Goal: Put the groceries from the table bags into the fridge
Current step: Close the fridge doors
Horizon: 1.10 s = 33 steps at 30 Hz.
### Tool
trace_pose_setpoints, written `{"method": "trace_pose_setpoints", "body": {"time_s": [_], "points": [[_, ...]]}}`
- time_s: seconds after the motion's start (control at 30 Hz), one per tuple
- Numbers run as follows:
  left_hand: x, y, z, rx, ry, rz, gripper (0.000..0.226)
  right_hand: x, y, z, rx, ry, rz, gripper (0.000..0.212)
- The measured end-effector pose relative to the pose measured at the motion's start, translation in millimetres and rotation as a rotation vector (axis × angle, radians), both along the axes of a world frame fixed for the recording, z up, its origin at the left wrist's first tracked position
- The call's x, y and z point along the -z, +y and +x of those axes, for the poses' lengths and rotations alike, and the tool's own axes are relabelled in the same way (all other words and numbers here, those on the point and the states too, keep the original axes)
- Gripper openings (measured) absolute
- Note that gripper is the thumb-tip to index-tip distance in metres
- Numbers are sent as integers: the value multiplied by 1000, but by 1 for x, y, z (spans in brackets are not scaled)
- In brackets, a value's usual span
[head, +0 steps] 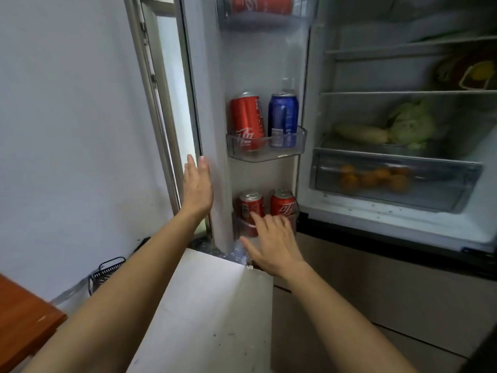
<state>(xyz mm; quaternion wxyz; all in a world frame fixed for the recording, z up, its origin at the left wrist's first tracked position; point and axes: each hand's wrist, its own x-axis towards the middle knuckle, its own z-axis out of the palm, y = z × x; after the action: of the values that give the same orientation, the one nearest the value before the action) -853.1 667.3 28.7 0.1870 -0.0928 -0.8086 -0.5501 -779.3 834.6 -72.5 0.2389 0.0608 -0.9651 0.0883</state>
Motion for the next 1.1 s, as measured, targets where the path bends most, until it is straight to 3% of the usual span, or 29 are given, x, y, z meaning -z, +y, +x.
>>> {"method": "trace_pose_setpoints", "body": {"time_s": [0.2,0.4,0.67,0.77,0.93,1.1], "points": [[8,49,18,-5,171,70,64,5,71,27,95,36,-72,66],[31,96,45,-30,407,-72,59,-2,117,56,150,-24,-141,54],[35,153,67,50,463,-29,86,7,165,76,196,-38,-457,54],[29,173,69,55,481,-136,95,4,177,81,226,-60,-554,61],[31,204,62,91,519,-262,84,6,191,85,274,-68,-635,79],[29,217,43,138,667,-417,72,13,206,85,296,-47,-631,75]]}}
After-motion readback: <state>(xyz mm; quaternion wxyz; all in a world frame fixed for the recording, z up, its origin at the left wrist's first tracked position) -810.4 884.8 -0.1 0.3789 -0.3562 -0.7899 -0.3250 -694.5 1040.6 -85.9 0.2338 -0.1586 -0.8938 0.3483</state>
